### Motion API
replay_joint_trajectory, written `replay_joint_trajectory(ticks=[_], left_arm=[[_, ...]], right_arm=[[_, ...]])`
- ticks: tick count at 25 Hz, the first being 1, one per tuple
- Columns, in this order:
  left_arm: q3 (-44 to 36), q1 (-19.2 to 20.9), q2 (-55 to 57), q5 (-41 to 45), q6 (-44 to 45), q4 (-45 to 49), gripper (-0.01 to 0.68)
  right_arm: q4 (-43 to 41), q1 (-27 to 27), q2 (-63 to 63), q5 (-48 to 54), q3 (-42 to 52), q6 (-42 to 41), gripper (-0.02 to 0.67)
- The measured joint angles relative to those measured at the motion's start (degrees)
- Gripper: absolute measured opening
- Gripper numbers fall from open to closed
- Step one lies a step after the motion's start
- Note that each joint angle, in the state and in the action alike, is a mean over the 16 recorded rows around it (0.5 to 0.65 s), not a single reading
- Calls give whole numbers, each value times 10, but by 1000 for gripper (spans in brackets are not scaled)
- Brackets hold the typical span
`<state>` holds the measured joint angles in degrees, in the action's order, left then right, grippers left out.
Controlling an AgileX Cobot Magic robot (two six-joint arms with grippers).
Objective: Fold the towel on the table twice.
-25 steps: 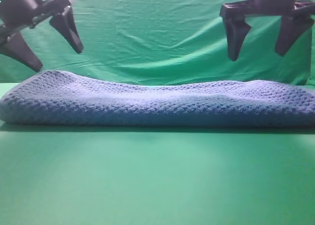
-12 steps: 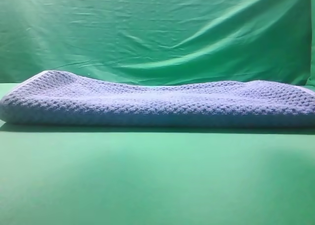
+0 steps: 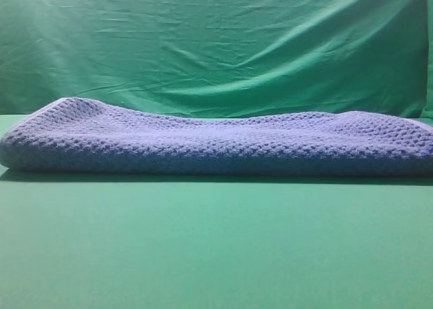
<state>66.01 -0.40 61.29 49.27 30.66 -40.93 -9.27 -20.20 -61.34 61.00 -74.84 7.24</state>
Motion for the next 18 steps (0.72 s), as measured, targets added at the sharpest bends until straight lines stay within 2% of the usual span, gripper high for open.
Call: replay_joint_trajectory(ticks=[18], left_arm=[[-204, 1, -330, -42, 2, 28, 0]], right_arm=[[11, 0, 309, -93, 216, -25, 0]])
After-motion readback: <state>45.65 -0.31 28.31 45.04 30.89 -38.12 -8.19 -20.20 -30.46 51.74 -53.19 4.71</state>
